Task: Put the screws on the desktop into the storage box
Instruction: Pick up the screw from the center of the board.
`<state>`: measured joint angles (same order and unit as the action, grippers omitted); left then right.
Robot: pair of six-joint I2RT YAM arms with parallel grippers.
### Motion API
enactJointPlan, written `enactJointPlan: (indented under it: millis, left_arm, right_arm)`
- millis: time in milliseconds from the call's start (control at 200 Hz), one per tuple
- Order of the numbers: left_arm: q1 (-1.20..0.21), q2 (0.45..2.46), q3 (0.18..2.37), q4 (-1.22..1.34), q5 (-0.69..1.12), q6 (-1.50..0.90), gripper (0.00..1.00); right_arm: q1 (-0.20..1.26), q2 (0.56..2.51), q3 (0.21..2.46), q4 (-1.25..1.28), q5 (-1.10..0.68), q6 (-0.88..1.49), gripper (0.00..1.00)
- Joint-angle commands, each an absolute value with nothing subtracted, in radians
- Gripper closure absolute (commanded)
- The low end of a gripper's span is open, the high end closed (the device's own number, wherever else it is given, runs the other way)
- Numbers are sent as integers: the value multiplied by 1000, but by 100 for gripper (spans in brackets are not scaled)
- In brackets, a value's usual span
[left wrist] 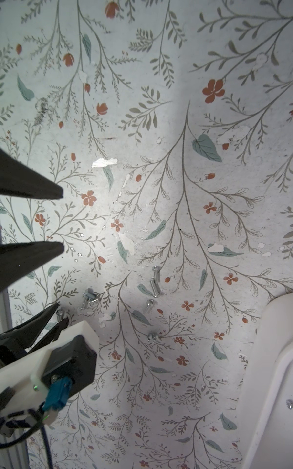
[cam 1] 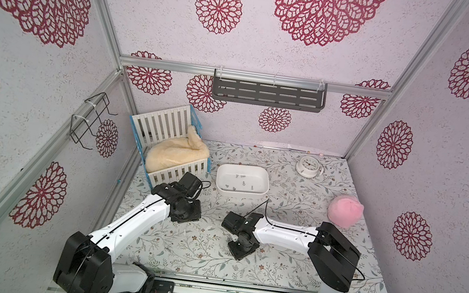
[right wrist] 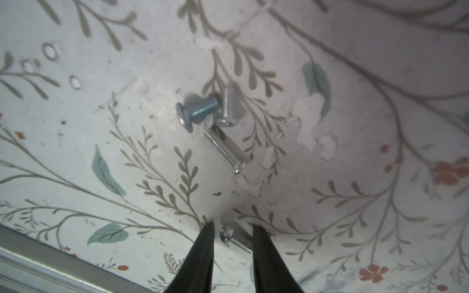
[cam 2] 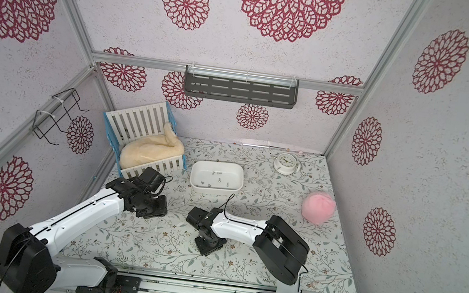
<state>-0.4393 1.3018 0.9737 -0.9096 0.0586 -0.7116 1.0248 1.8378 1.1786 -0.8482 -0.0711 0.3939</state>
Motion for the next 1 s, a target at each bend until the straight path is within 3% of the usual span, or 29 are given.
enactJointPlan:
  millis: [0, 440, 996]
  left_arm:
    - [-433, 1299, 968, -900, 53, -709, 66]
    - [-433, 1295, 963, -899, 50, -709, 66]
    - [-433, 1289, 961, -900, 48, -712, 66]
  right_arm:
    - [1032, 1881, 1176, -838, -42, 396, 74]
    - [1032, 1891, 1204, -850, 7, 425, 98]
    - [922, 1858, 1459, -982, 51, 412, 100]
